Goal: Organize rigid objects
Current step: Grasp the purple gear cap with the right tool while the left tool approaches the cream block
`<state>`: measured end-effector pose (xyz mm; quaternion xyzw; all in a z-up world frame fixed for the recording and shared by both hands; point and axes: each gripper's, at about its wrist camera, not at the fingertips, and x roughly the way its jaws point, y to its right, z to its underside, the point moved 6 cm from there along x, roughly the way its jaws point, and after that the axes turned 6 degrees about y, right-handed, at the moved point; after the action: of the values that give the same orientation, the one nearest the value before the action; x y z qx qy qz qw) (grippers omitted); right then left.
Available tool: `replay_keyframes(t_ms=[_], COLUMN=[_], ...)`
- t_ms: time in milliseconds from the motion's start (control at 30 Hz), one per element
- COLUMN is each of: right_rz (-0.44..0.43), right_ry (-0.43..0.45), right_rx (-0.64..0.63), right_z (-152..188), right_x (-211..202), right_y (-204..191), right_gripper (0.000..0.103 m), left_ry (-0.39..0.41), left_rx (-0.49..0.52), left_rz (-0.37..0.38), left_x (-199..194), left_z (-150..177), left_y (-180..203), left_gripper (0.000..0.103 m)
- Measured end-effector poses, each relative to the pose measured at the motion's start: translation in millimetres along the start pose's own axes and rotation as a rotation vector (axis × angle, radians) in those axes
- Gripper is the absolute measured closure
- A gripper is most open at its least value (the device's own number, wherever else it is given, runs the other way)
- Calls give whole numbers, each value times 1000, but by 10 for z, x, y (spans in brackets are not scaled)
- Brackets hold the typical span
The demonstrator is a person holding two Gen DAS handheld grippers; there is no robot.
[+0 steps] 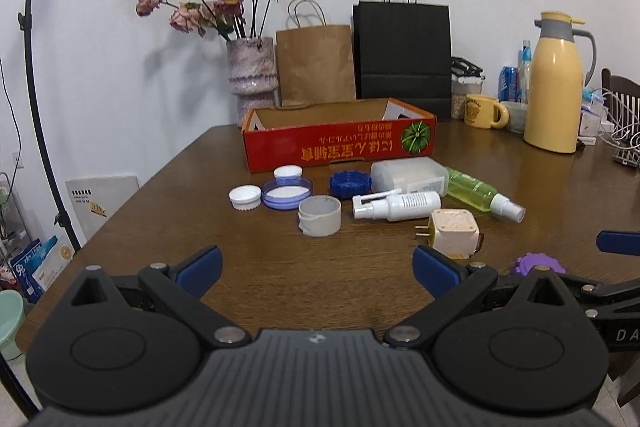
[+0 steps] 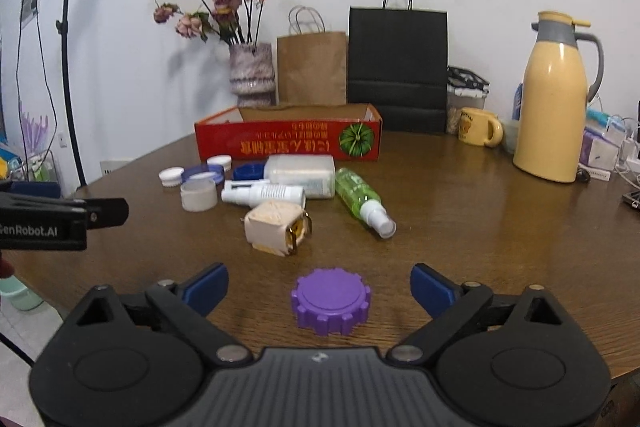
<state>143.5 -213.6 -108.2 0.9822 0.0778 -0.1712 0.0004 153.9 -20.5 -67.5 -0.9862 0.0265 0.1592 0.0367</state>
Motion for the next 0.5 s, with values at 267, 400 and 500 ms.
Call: replay_keyframes(t_ms=[267,400,500], right_rz=[-23,-44,-65], right_ry=[-51,-70,-89], right_rx=[-15,-17,-14], right_z=[83,118,145], right_x=[262,354,414], right_y=[62,90,113], right_gripper=[20,28,49], left_ry=[-47,-61,-73], left_rx=[-7,-5,-4], left_rz=[-14,-18,-17], left_x=[231,335,407], left_z=[57,69,69], left_y=[20,46,82], left_gripper=[0,0,0])
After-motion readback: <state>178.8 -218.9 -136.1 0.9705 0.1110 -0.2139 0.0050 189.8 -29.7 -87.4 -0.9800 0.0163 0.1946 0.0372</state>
